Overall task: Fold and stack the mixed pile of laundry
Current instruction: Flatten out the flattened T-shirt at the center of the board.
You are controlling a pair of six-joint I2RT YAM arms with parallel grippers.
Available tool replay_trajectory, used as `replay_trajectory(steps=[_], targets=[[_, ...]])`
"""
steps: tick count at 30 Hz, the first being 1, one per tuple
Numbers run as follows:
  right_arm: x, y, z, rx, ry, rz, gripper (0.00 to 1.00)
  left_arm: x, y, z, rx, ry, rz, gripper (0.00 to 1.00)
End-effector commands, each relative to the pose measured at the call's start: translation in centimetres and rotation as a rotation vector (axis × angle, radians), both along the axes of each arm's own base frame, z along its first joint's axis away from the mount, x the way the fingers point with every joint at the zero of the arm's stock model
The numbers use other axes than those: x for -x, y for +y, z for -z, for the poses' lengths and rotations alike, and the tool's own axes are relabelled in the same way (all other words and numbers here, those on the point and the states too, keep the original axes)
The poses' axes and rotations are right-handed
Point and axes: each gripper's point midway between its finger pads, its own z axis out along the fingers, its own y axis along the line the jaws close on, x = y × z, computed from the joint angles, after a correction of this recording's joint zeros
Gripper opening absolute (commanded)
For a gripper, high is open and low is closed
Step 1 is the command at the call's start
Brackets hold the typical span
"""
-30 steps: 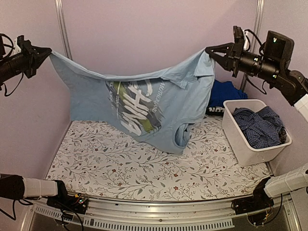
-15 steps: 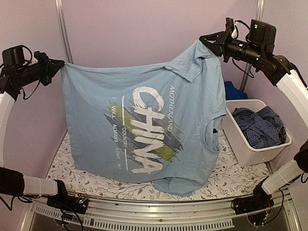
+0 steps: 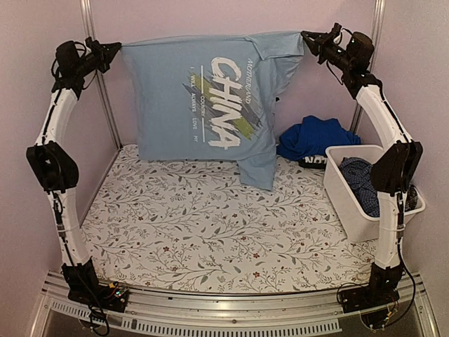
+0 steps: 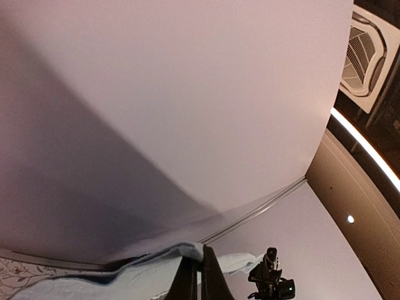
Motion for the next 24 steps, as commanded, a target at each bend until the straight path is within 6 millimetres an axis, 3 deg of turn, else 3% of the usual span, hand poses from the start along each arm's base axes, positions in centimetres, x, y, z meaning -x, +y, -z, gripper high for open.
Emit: replay_trajectory(steps=[1, 3, 5, 6, 7, 8, 9, 11, 12, 13, 15, 18, 20, 24], targets=[[6.3, -1.5, -6.8, -0.023, -0.223, -0.044, 0.00, 7.5, 0.8, -6.6, -0.076, -0.238, -0.019, 0.00], [5.4, -0.8, -3.6, 0.031, -0.144, -0.070, 0.00, 7.5, 0.8, -2.2, -0.079, -0.160, -0.016, 0.00], [4.4, 0.2, 1.1, 0.079, -0.048, -0.100, 0.00, 6.9, 0.0, 3.6, -0.146, -0.049, 0.009, 0.00], [4.1, 0.9, 3.5, 0.115, -0.009, -0.112, 0.00, 6.7, -0.5, 6.6, -0.176, 0.009, 0.011, 0.00], [3.5, 1.6, 6.5, 0.142, 0.050, -0.128, 0.00, 6.5, -0.8, 11.1, -0.177, 0.095, 0.013, 0.00], [3.5, 2.1, 9.0, 0.160, 0.089, -0.140, 0.00, 7.1, -1.1, 11.9, -0.170, 0.086, 0.012, 0.00], [3.4, 2.7, 12.2, 0.169, 0.148, -0.152, 0.00, 7.5, -1.1, 16.7, -0.140, 0.171, 0.018, 0.00], [3.6, 3.1, 18.0, 0.205, 0.266, -0.142, 0.00, 8.3, -0.7, 22.8, -0.138, 0.291, 0.002, 0.00], [4.2, 3.1, 20.7, 0.223, 0.314, -0.141, 0.00, 8.8, -0.6, 26.2, -0.145, 0.371, -0.007, 0.00], [4.9, 3.1, 24.7, 0.238, 0.399, -0.149, 0.00, 9.5, -0.5, 29.4, -0.141, 0.456, -0.006, 0.00], [6.5, 2.9, 30.3, 0.267, 0.518, -0.154, 0.00, 11.4, -0.8, 34.6, -0.124, 0.568, -0.003, 0.00], [9.0, 3.2, 37.0, 0.314, 0.661, -0.200, 0.00, 14.1, -1.1, 40.0, -0.106, 0.691, -0.004, 0.00], [10.4, 3.4, 40.4, 0.338, 0.738, -0.234, 0.00, 15.3, -1.1, 42.4, -0.107, 0.753, -0.002, 0.00], [12.3, 3.0, 44.1, 0.392, 0.860, -0.245, 0.00, 17.1, -1.0, 45.5, -0.139, 0.872, 0.000, 0.00]])
